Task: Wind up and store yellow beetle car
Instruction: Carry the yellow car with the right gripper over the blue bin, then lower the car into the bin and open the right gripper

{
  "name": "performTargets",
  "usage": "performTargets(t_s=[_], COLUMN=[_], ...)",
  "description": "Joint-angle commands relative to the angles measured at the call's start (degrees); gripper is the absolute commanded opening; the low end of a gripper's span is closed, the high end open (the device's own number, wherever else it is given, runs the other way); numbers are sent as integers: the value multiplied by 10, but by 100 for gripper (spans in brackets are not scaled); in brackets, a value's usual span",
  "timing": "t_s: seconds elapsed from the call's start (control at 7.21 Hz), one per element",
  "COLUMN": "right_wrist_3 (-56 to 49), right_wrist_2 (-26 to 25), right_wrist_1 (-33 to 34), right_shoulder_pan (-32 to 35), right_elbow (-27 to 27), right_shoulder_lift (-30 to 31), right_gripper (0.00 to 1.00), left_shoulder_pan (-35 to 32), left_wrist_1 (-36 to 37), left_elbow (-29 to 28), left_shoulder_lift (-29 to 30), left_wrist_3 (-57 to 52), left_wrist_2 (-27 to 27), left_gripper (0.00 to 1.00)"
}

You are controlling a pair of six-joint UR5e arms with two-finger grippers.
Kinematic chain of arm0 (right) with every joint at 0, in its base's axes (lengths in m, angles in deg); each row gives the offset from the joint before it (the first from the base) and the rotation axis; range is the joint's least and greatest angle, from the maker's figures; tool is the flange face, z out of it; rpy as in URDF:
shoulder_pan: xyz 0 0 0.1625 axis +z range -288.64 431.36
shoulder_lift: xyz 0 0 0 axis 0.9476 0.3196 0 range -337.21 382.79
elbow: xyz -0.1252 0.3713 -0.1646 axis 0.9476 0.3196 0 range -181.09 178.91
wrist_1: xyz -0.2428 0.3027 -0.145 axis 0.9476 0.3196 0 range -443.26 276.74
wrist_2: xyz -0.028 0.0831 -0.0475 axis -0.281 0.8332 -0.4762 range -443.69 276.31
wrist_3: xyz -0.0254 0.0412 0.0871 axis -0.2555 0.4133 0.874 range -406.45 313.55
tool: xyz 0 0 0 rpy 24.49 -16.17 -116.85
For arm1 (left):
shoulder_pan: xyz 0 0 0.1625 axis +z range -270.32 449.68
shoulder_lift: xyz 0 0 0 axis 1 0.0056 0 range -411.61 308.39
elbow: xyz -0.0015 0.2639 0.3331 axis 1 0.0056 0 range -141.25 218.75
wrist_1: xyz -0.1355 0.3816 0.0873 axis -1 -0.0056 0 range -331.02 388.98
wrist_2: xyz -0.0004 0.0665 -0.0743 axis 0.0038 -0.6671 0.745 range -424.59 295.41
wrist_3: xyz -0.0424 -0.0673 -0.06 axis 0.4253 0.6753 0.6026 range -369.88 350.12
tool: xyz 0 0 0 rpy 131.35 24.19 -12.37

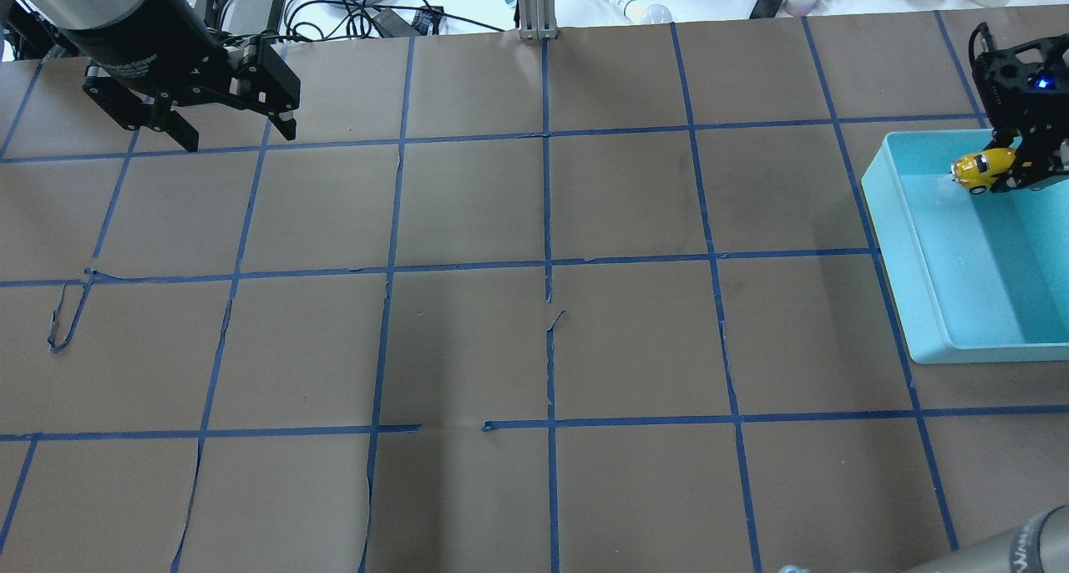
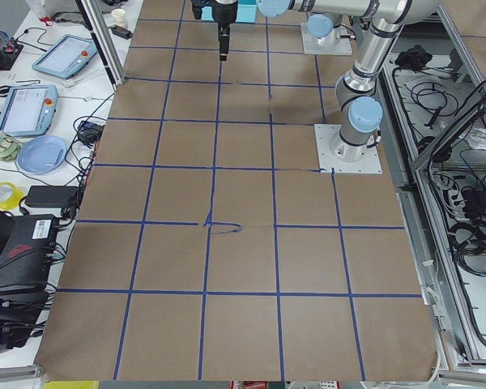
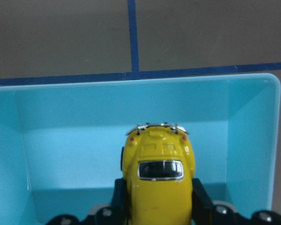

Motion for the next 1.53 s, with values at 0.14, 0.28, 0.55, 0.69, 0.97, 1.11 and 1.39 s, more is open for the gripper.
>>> performTargets(t_s=[0.14, 0.28, 0.55, 0.69, 0.97, 1.11, 1.39], right_wrist_3=[-29, -29, -28, -26, -21, -20, -4], right_wrist_2=[-23, -24, -27, -22, -20, -19, -20], right_wrist_1=[168, 168, 167, 167, 166, 164, 138], right_shoulder_pan=[-5, -6, -9, -9, -9, -9, -5], right_elbow=[-101, -102, -103, -102, -99, -89, -49], right_shoulder_lift=[-35, -47, -57, -56, -51, -36, 25], right_gripper=[0, 0, 8, 86, 100, 100, 99], left_shoulder_pan=[0, 0, 1, 0, 0, 0, 0], left_wrist_1=[2, 2, 2, 2, 2, 2, 2], left_elbow=[0, 0, 0, 0, 0, 1, 0], left_shoulder_lift=[3, 4, 3, 4, 5, 5, 5], left_wrist_3=[1, 1, 1, 2, 2, 2, 2], left_wrist_2=[2, 2, 2, 2, 2, 2, 2], left_gripper=[100, 100, 100, 100, 100, 100, 100])
